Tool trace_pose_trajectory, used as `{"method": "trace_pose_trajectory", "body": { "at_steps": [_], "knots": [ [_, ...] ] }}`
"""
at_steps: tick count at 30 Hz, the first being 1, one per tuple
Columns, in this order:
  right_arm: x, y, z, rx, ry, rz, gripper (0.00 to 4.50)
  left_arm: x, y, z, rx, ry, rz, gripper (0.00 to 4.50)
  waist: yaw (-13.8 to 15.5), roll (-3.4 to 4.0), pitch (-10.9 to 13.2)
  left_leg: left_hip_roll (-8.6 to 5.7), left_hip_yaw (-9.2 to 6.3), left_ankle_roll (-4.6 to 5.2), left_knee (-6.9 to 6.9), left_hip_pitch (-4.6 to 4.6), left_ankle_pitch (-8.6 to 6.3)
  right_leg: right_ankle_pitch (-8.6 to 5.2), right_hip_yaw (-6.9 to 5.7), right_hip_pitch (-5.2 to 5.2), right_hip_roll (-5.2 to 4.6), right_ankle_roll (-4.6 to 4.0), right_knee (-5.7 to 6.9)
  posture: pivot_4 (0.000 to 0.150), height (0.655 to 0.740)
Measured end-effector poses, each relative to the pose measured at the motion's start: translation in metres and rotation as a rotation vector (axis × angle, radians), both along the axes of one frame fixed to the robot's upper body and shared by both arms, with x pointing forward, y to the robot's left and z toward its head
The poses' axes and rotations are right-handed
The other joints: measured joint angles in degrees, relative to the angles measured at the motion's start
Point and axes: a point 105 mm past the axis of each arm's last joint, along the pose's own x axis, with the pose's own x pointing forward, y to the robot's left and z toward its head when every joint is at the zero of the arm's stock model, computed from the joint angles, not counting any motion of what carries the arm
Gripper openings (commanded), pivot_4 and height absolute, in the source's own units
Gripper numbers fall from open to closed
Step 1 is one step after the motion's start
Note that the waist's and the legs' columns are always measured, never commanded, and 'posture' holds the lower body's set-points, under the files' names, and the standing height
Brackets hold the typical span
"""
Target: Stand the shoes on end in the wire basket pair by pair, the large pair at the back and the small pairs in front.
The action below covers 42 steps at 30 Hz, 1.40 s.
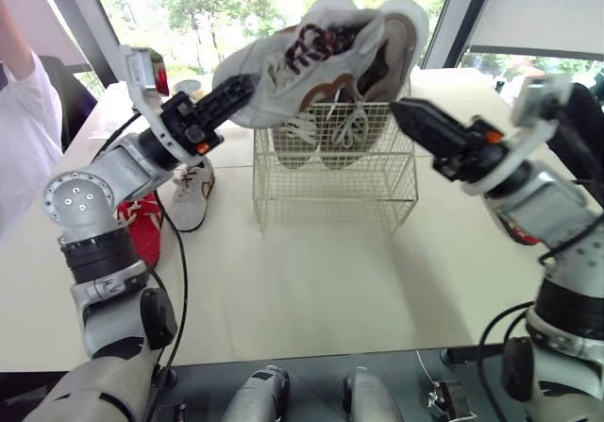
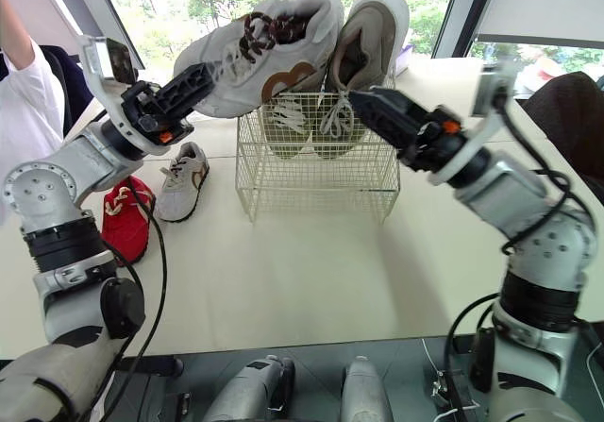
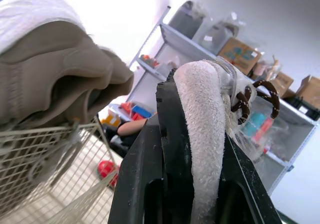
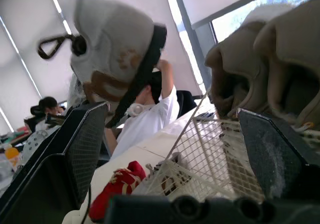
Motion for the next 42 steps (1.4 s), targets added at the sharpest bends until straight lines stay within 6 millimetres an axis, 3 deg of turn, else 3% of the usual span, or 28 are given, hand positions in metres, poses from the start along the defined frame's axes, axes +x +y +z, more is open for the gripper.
{"method": "trace_pose_trajectory", "body": {
  "at_steps": [2, 7, 18, 21, 26, 28, 33, 35, 39, 42],
  "knots": [
    [0.002, 0.016, -0.001, 0.004, 0.006, 0.035, 4.43, 0.0, -0.003, -0.001, -0.003, 0.004, 0.005, 0.26, 0.15, 0.0, 0.0, -0.02, 0.01, 0.0, 0.01, 0.0, 0.0, 0.0, 0.0, 0.0, 0.01, 0.0, 0.0, 0.15, 0.74],
    [0.0, 0.038, 0.027, 0.052, -0.083, 0.087, 4.43, 0.003, -0.006, -0.011, 0.003, 0.034, 0.024, 0.26, 0.35, 0.0, 0.0, -0.03, 0.0, 0.0, 0.04, 0.0, 0.0, 0.0, -0.02, 0.03, 0.03, 0.0, -0.01, 0.15, 0.74],
    [0.01, 0.052, 0.037, 0.084, -0.081, 0.09, 4.43, 0.004, -0.012, -0.019, -0.006, 0.027, 0.048, 0.26, 0.11, 0.01, 0.0, -0.03, 0.01, -0.01, -0.03, 0.0, 0.0, 0.0, -0.01, -0.02, 0.03, 0.0, -0.01, 0.15, 0.74],
    [0.011, 0.056, 0.042, 0.091, -0.088, 0.086, 3.66, 0.005, -0.013, -0.02, -0.008, 0.024, 0.052, 0.26, 0.15, 0.01, 0.0, -0.03, 0.01, -0.01, -0.03, 0.0, 0.0, 0.0, -0.01, -0.03, 0.03, 0.0, -0.02, 0.15, 0.74],
    [0.017, 0.057, 0.041, 0.082, -0.079, 0.051, 1.3, 0.005, -0.013, -0.023, -0.02, 0.026, 0.064, 0.26, 0.25, 0.01, 0.0, -0.04, 0.01, -0.01, -0.03, 0.0, 0.0, 0.0, -0.01, -0.03, 0.03, 0.0, -0.02, 0.15, 0.74],
    [0.018, 0.057, 0.041, 0.078, -0.08, 0.047, 0.84, 0.006, -0.013, -0.023, -0.021, 0.029, 0.065, 1.29, 0.24, 0.01, 0.0, -0.04, 0.01, 0.0, -0.03, 0.0, 0.0, 0.0, -0.01, -0.02, 0.03, 0.0, -0.02, 0.15, 0.74],
    [0.012, 0.059, 0.054, -0.006, -0.142, 0.058, 0.82, 0.006, -0.015, -0.028, 0.041, 0.041, 0.074, 3.71, 0.15, 0.02, 0.01, -0.04, 0.01, 0.0, -0.07, 0.0, 0.0, 0.0, -0.01, -0.05, 0.03, -0.01, -0.03, 0.15, 0.74],
    [0.01, 0.056, 0.06, -0.071, -0.182, 0.069, 0.82, 0.004, -0.013, -0.031, 0.094, 0.027, 0.083, 4.46, 0.06, 0.02, 0.01, -0.04, 0.03, 0.0, -0.09, -0.01, 0.0, 0.0, -0.01, -0.06, 0.03, -0.01, -0.05, 0.15, 0.74],
    [0.018, 0.027, 0.083, -0.231, -0.294, 0.01, 0.82, 0.002, 0.003, -0.05, 0.246, 0.031, 0.121, 4.46, 0.14, 0.06, 0.04, -0.04, 0.07, 0.01, -0.13, -0.01, -0.01, -0.01, -0.02, -0.05, 0.03, -0.01, -0.1, 0.15, 0.74],
    [0.031, 0.007, 0.086, -0.411, -0.372, -0.04, 0.82, 0.002, 0.012, -0.058, 0.326, 0.022, 0.139, 4.46, 0.15, 0.08, 0.06, -0.05, 0.12, 0.01, -0.15, 0.0, -0.01, -0.01, -0.02, -0.06, 0.02, 0.0, -0.15, 0.15, 0.74]
  ]
}}
